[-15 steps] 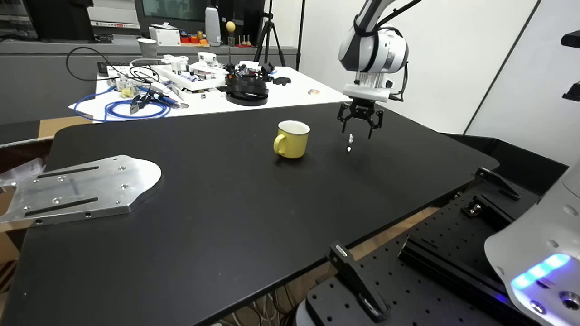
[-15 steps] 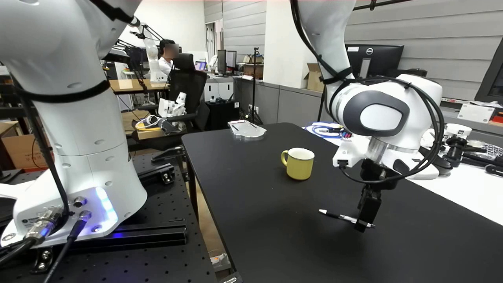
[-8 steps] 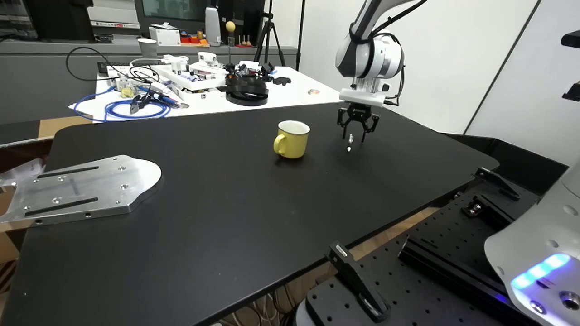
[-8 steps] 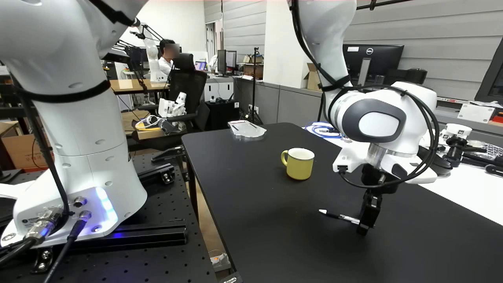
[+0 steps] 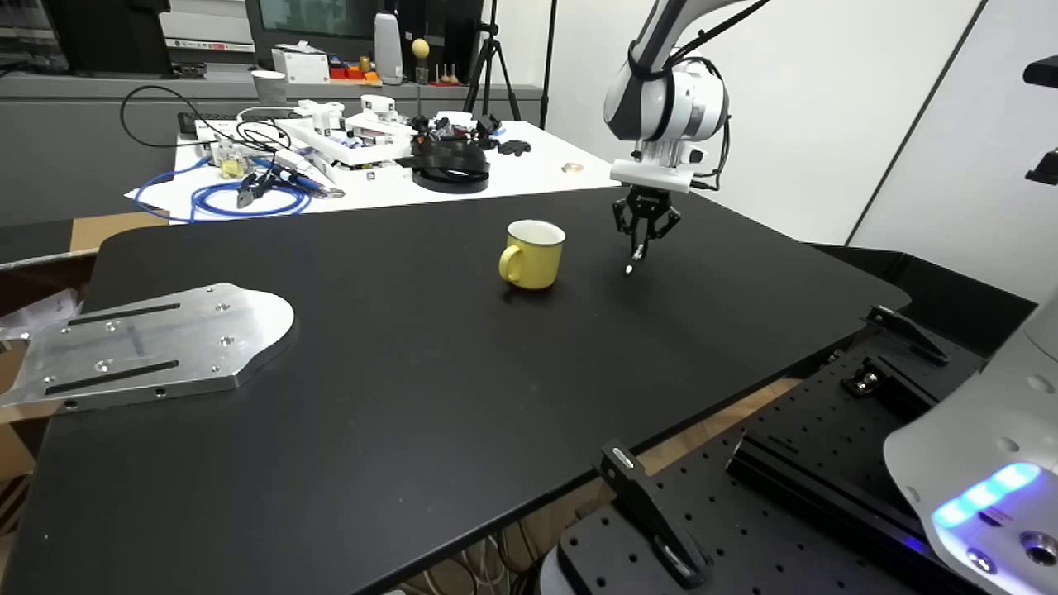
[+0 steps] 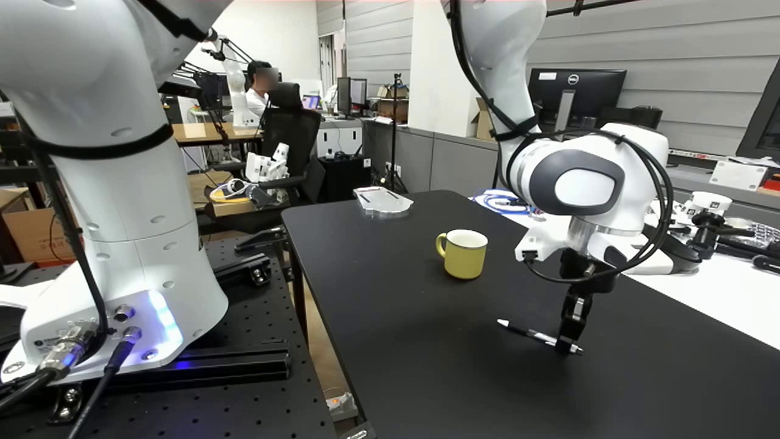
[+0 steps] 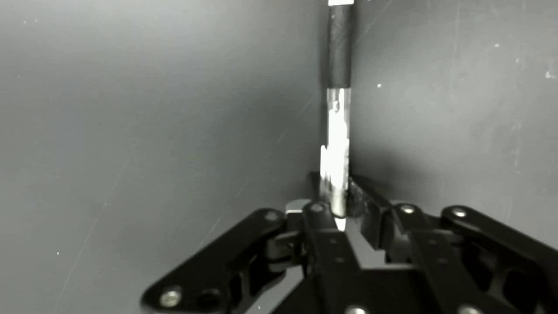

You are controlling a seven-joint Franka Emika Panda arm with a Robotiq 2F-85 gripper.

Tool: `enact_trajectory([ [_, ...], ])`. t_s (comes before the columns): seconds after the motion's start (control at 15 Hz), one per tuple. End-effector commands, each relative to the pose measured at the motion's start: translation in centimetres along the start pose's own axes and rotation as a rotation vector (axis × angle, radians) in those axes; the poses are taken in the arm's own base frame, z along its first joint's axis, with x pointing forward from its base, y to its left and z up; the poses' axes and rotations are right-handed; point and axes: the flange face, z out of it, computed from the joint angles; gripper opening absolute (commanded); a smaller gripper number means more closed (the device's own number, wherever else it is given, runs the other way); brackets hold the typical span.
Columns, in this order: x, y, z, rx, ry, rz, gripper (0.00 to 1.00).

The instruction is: Take the pen out of the yellow mug then put it back in the mug

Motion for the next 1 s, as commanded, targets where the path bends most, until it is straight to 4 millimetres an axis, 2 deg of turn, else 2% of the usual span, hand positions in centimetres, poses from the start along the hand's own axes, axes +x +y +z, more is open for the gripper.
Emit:
enact_trajectory([
  [0.0, -0.1, -0.8, 0.5, -0.032, 0.002, 0.044, 0.05],
  [0.6, -0.8, -2.5, -1.6, -0.046, -0.058, 0.087, 0.05],
  [0.93, -0.9, -4.0, -3.5, -0.031, -0.057, 0.085, 0.05],
])
